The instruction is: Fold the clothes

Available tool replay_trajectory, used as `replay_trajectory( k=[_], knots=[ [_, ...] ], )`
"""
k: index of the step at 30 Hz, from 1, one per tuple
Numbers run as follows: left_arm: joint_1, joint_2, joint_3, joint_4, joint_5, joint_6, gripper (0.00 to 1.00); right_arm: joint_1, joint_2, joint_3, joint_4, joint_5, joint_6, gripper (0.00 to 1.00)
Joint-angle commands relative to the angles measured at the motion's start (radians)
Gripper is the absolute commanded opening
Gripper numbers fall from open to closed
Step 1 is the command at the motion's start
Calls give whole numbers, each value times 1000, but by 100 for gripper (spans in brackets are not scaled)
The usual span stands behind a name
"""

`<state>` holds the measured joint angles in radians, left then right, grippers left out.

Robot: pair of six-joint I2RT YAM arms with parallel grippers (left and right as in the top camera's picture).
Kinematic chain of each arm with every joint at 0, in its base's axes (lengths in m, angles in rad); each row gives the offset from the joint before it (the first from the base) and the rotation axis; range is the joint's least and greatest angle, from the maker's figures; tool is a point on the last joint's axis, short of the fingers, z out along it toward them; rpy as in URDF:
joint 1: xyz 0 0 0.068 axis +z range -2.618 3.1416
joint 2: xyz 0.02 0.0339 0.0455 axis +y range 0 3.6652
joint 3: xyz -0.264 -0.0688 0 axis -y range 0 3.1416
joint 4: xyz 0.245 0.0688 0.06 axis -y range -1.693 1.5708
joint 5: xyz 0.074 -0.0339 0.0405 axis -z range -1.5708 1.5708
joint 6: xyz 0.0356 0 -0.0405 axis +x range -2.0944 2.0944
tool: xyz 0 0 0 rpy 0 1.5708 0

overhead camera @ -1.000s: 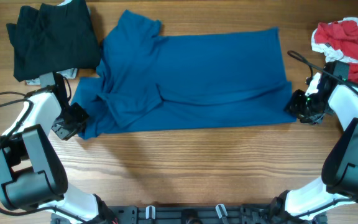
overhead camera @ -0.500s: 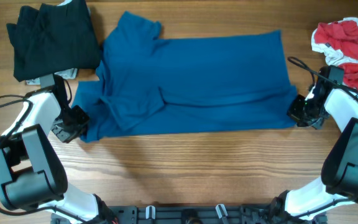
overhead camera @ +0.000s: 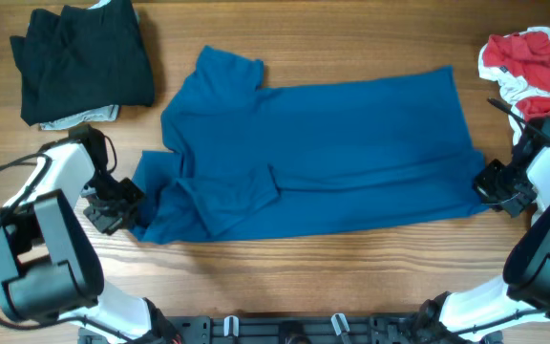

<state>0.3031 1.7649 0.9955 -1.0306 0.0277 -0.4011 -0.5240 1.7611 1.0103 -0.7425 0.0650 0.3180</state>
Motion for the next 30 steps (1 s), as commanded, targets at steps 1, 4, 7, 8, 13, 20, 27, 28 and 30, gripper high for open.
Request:
replay_trajectory(
  k=[1,4,7,8,13,20,27,28,30],
  knots=[
    [6,-109,108,26,106,1,31,-6,-108,21,14,-156,-64,33],
    [-8,-147,148,137,305,59,49,-6,-182,26,58,-264,-93,51],
    [-98,-148,166,269,346,74,58,-6,-215,26,100,-337,-113,51],
    [-162,-147,166,351,345,104,61,-6,-214,26,112,-375,-117,51],
    [-308,-75,202,576,281,137,66,8,-214,26,119,-404,-135,51],
    [-313,288,607,457,227,216,68,57,-214,26,116,-403,-139,51],
    [-312,461,708,500,153,289,69,67,-214,26,117,-403,-138,51],
    [-312,473,708,509,149,293,69,67,-214,26,117,-403,-138,51],
    [-312,495,708,518,146,293,69,67,-214,26,116,-403,-136,51]
  ],
)
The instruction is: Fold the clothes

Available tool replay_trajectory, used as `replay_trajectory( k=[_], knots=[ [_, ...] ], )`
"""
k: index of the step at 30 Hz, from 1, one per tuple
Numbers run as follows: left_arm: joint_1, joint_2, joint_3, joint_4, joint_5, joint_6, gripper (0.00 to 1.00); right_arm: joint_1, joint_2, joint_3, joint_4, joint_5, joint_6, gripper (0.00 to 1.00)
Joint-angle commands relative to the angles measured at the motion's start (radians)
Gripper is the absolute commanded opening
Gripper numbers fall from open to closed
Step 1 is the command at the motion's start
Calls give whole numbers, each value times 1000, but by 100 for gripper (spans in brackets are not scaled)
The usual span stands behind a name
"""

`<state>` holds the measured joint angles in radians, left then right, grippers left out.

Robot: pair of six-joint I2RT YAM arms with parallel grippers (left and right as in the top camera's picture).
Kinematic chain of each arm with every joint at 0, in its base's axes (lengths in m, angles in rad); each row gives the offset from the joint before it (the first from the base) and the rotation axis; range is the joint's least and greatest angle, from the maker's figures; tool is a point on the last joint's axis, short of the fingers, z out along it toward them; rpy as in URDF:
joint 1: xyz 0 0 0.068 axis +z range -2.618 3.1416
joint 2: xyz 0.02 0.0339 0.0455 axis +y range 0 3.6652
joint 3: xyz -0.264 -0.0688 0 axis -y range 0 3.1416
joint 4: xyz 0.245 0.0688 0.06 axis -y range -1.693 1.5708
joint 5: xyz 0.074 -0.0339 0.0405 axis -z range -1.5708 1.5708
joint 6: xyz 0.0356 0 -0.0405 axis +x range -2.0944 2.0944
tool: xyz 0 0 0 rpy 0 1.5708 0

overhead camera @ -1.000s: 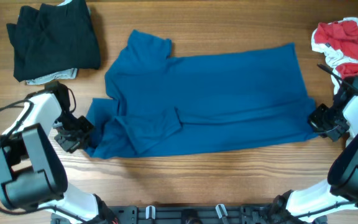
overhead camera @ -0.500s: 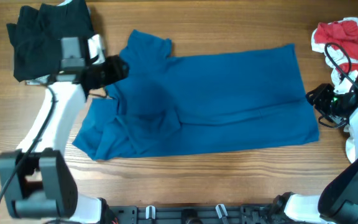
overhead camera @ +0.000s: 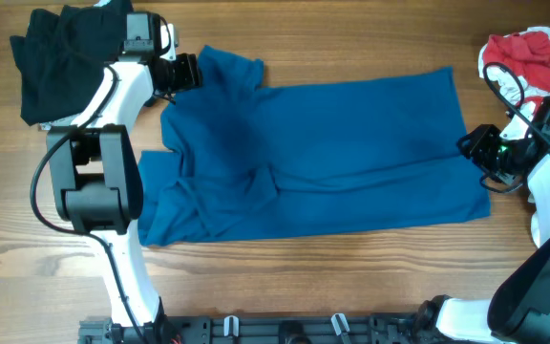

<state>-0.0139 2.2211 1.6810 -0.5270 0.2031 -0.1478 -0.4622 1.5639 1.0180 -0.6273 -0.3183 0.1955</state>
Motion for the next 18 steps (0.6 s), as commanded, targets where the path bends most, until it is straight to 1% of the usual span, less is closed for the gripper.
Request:
replay_trajectory(
  k=[1,4,6,7,8,9,10,11,12,15,18],
  knots=[
    [3,55,22,14,-31,40,69,5,-17,18,0,-20,-13,51],
    [-2,79,22,18,-34,40,68,5,-17,18,-1,-20,-13,51],
    [-9,97,22,18,-44,40,63,5,-17,18,-1,-20,-12,51],
    [-11,102,22,17,-45,40,58,5,-17,18,-1,-20,-12,51],
    [-16,106,22,11,-43,40,43,5,-17,18,-1,-20,-12,51],
    [-23,106,22,2,-44,40,22,5,-17,18,-1,-20,-12,51],
    [-31,106,22,-5,-44,40,11,5,-17,18,0,-20,-13,51],
    [-37,106,22,-9,-45,40,7,5,-17,18,3,-20,-13,51],
    [-43,106,22,-13,-45,40,4,5,-17,18,6,-19,-13,51],
    [-46,103,22,-16,-45,37,4,5,-17,18,9,-19,-13,51],
    [-37,75,22,-33,-40,-18,4,9,-17,28,-5,-1,-53,50]
  ],
)
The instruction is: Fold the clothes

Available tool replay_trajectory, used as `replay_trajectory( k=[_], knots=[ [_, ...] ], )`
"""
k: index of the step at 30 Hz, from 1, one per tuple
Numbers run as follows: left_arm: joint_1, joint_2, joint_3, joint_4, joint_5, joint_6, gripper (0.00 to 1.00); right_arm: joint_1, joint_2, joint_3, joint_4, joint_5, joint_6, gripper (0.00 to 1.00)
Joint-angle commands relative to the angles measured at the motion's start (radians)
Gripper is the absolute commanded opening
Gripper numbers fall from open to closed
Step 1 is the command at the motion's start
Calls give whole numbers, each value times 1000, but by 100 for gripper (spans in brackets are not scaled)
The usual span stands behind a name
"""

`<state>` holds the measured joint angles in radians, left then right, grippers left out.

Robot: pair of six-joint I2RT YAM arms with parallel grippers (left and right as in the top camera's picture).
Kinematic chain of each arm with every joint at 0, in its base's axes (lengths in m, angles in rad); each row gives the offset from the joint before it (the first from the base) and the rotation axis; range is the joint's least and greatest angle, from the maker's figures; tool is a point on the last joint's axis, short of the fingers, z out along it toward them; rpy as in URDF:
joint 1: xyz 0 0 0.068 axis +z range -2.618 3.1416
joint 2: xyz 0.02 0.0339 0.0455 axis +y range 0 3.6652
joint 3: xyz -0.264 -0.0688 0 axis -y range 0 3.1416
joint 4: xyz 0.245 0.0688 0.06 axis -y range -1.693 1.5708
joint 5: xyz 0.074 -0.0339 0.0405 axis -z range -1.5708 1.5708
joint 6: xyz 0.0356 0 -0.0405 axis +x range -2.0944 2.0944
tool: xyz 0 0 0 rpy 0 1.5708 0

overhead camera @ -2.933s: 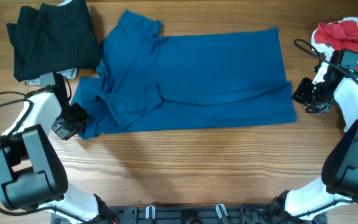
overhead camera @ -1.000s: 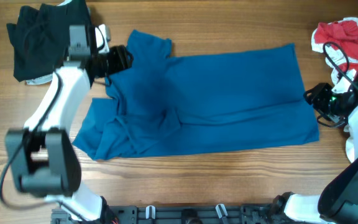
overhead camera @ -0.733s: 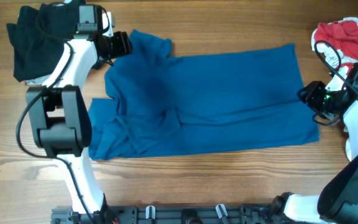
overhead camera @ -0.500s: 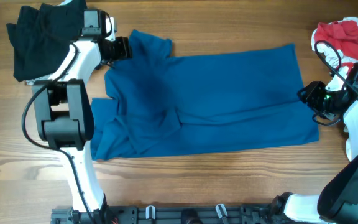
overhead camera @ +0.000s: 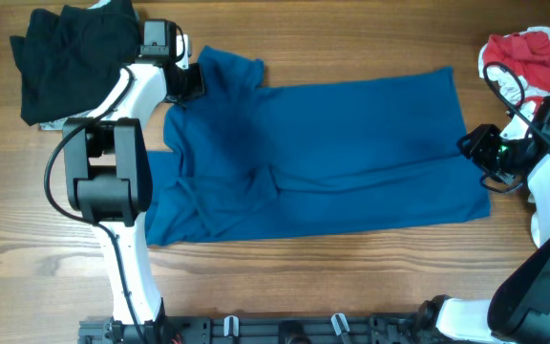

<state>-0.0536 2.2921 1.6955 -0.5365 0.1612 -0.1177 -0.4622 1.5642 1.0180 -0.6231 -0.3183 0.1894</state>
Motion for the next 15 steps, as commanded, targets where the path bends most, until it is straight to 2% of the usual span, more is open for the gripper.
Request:
replay_trajectory(
  k=[1,4,8,12,13,15],
  knots=[
    [3,-6,8,-32,6,-51,4,17,-17,40,-21,27,-60,51],
    [3,-42,8,-75,5,-51,4,63,-10,127,-44,99,-104,62],
    [5,-48,8,-127,5,-141,4,107,79,287,-90,113,-119,63],
    [6,-48,8,-142,10,-183,4,129,276,485,-134,113,-156,63],
    [6,-48,8,-142,10,-183,4,142,385,590,-141,129,-165,66],
    [6,-48,8,-142,14,-183,4,152,490,690,-132,139,-164,67]
  ],
)
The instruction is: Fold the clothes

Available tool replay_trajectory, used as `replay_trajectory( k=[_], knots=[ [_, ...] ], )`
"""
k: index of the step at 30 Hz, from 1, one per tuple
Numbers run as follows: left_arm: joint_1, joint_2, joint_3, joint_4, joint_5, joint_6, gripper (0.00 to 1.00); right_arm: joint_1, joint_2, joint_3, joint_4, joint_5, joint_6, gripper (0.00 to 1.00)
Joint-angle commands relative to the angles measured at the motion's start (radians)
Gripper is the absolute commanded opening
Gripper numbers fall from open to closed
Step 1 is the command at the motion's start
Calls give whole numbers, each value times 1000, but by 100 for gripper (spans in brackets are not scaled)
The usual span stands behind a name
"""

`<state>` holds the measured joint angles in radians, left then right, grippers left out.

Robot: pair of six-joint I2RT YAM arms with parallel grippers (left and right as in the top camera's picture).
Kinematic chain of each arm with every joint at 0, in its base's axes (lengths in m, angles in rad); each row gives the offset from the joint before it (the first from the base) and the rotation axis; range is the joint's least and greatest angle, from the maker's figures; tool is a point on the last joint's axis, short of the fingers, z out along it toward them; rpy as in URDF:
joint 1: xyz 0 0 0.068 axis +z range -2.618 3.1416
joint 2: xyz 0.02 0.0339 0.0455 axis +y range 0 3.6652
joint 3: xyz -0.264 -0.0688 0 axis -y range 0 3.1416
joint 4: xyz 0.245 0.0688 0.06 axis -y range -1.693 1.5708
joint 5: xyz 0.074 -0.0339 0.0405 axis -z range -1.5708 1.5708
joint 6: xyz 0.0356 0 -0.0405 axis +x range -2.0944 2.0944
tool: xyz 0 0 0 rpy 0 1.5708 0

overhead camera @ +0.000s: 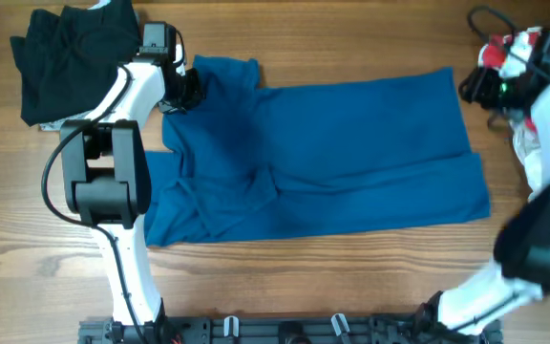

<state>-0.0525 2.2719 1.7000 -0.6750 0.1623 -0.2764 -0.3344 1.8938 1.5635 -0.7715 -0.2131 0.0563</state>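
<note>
A blue shirt (323, 162) lies spread flat across the wooden table, with a sleeve bunched at its near left. My left gripper (187, 89) rests at the shirt's far left corner, touching the fabric by the collar. My right gripper (470, 88) hovers just beside the far right corner of the shirt. From the overhead view both sets of dark fingers are too small to show whether they are open or shut.
A pile of black clothes (84, 62) sits at the far left, over a pale garment. A red and white garment (499, 48) lies at the far right, mostly under my right arm. The arm bases and a rail (285, 330) line the near edge.
My right gripper has moved from the shirt's right edge, mid-height, up to its far right corner. The left gripper has shifted slightly onto the far left corner, where the fabric edge has sunk a little.
Both grippers were first at the shirt's near corners, left and right. Then the left one stood at the far left corner by the black pile, while the right was beside the right edge. Now both are at the far corners.
</note>
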Motion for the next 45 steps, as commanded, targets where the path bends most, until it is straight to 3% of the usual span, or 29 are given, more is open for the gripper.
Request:
replay_trajectory(
  k=[1,8,20,22,24,25,29,32,38,45],
  knots=[
    [5,-28,3,-3,17,-24,4,31,201,181,30,33,-31,68],
    [4,-28,3,-14,28,-24,4,74,380,239,255,49,-39,68],
    [4,-28,3,-21,27,-24,4,96,499,238,341,94,-54,69],
    [4,-28,3,-23,27,-24,4,96,505,235,343,93,-55,64],
    [4,-28,3,-24,27,-24,4,98,505,230,344,94,-55,45],
    [4,-28,3,-26,27,-24,4,99,505,230,344,94,-54,29],
    [4,-28,3,-37,28,-24,4,99,505,230,338,94,-45,6],
    [6,-37,3,-36,81,-24,4,98,499,237,314,139,31,4],
    [39,-140,4,-10,198,-24,4,98,396,240,266,147,42,4],
    [47,-225,4,-119,242,-27,4,94,261,240,-50,285,77,5]
  ],
)
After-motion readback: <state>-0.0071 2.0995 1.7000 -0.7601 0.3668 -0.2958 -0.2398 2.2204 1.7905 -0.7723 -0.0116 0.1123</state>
